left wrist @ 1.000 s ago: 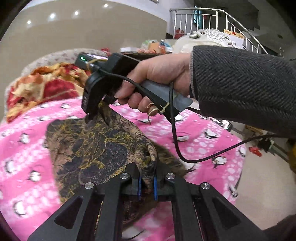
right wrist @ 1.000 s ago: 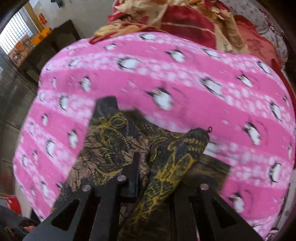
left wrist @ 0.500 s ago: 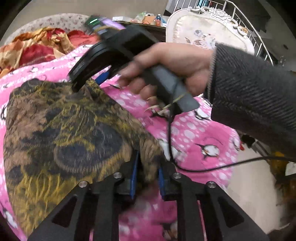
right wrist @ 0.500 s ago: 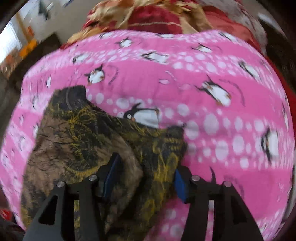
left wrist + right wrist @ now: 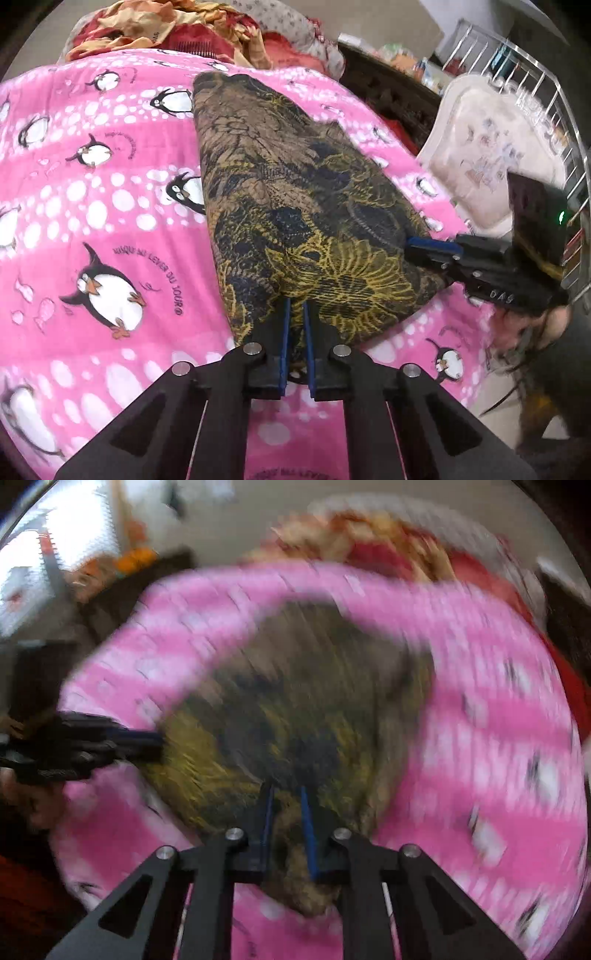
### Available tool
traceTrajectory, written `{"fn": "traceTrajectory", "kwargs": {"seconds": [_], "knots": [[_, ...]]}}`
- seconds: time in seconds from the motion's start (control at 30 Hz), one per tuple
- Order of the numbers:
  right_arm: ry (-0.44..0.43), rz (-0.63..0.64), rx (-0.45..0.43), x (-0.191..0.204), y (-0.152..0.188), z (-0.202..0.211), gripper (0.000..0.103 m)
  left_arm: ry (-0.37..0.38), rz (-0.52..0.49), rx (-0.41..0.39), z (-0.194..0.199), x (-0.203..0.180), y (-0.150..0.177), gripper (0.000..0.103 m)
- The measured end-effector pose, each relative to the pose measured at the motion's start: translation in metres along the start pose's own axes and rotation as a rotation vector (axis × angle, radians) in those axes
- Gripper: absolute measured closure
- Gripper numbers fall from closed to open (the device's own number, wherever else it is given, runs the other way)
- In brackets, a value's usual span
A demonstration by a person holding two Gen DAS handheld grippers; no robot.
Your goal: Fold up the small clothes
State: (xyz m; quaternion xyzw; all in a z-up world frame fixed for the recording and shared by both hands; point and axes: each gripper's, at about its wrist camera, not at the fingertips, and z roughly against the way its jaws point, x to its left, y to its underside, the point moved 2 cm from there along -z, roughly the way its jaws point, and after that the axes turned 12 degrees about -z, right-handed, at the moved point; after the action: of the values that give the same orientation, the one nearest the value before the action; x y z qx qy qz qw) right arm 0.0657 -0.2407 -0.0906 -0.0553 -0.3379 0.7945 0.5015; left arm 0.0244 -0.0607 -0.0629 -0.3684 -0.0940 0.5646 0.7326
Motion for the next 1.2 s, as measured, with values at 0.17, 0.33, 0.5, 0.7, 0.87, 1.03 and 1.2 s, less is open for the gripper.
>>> {"fn": "traceTrajectory", "kwargs": {"seconds": [0.17,0.33,0.5,0.7,0.87,1.03,1.2], "knots": [[-0.003,-0.102,-0.016,-0.002,-0.003,0.009,0.090,-0.019,-0.039,-0.039,0.019,-0.005,-0.028,0.103],[-0.003,-0.139,-0.124,0.014,-0.049,0.026,0.089,-0.106,0.037,-0.102,0.001,0.033,-0.075,0.103],[0.144,-0.204,-0.052,-0.002,-0.089,-0.026,0.088,-0.126,0.106,0.009,-0.052,0.058,-0.074,0.103],[0.160,-0.336,-0.014,-0.023,-0.106,-0.028,0.085,-0.152,0.100,-0.091,-0.033,0.062,-0.129,0.103],[0.191,-0.423,-0.162,-0.029,-0.160,-0.030,0.075,-0.194,0.129,-0.113,-0.066,0.075,-0.179,0.103],[0.278,-0.447,-0.115,-0.054,-0.170,-0.094,0.075,-0.260,0.165,-0.062,-0.111,0.091,-0.174,0.101],[0.237,-0.480,-0.092,-0.066,-0.161,-0.112,0.073,-0.278,0.143,-0.115,-0.117,0.089,-0.166,0.100]]}}
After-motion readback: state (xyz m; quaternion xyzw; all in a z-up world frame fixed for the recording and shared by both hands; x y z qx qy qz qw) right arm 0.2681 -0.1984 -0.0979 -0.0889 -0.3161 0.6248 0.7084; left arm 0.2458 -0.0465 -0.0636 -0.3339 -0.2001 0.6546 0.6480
